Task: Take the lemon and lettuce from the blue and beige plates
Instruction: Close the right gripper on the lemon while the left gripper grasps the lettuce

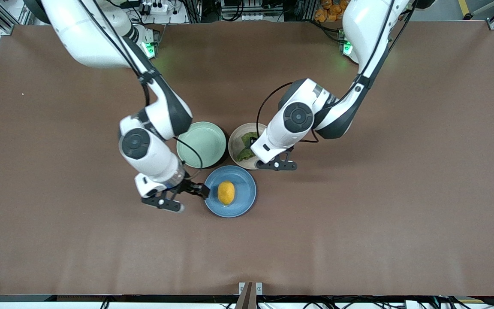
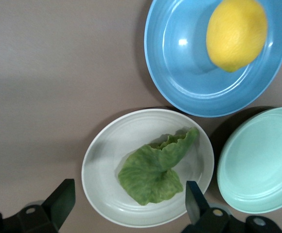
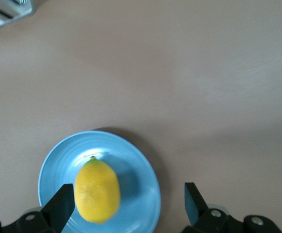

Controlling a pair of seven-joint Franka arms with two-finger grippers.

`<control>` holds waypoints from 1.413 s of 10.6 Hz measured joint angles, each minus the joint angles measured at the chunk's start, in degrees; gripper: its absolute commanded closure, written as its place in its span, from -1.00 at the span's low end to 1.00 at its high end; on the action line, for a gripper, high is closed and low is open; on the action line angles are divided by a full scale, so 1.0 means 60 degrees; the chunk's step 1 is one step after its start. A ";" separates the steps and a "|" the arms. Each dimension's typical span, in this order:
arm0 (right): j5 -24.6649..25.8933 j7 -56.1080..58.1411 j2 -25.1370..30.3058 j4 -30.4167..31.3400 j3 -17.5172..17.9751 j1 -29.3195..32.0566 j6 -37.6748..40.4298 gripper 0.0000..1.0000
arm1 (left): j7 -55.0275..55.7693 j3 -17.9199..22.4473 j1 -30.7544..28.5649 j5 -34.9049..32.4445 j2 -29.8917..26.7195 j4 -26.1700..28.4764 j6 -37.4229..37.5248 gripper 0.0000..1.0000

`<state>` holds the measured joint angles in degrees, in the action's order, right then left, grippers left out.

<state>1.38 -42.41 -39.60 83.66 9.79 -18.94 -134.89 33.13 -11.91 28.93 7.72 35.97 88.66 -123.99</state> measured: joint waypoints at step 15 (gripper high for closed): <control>0.1081 -0.1391 -0.1981 -0.0393 0.0028 -0.1070 -0.1887 0.15 | 0.1254 0.0515 0.1544 -0.0072 0.1594 -0.0059 -0.1795 -1.00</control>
<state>7.86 -50.76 -51.48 81.30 9.95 -25.36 -146.22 40.66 -8.83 38.19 7.29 45.53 88.31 -134.76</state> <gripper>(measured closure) 0.225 0.000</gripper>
